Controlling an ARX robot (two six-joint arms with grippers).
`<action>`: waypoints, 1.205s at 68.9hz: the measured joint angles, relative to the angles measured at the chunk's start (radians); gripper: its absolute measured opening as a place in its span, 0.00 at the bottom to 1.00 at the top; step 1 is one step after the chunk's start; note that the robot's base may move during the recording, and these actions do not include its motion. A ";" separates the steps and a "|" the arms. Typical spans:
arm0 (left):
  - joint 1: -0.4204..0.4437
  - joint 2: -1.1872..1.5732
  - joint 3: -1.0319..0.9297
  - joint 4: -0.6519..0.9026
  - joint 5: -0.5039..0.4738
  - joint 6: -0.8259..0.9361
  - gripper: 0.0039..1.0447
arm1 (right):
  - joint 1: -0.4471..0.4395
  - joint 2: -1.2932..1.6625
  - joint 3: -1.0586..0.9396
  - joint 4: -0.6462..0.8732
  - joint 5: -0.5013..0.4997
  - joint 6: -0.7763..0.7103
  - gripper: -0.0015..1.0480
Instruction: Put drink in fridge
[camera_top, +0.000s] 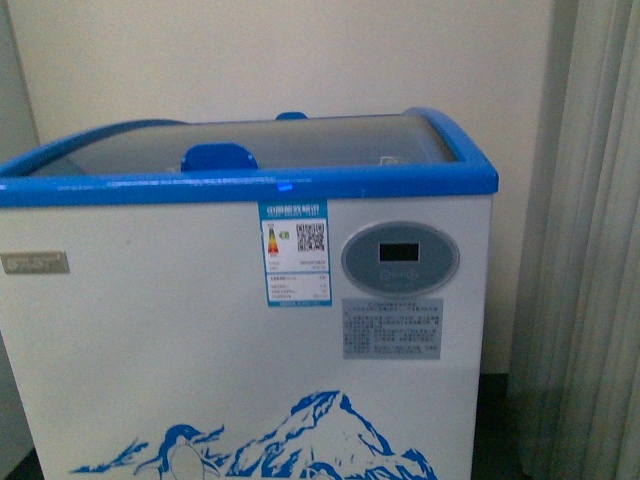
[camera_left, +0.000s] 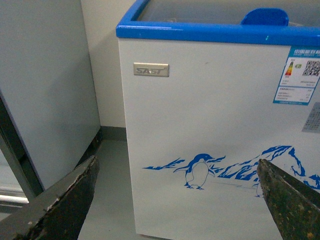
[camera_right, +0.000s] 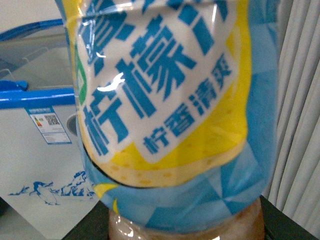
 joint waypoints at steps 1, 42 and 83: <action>0.000 0.000 0.000 0.000 0.000 0.000 0.92 | 0.000 0.000 0.000 0.000 0.000 0.000 0.39; 0.017 0.589 0.202 0.006 0.068 -0.200 0.92 | 0.000 0.000 0.000 0.000 -0.001 0.000 0.39; -0.114 1.736 1.059 0.338 0.439 0.963 0.92 | 0.000 0.000 0.000 0.000 0.000 0.000 0.39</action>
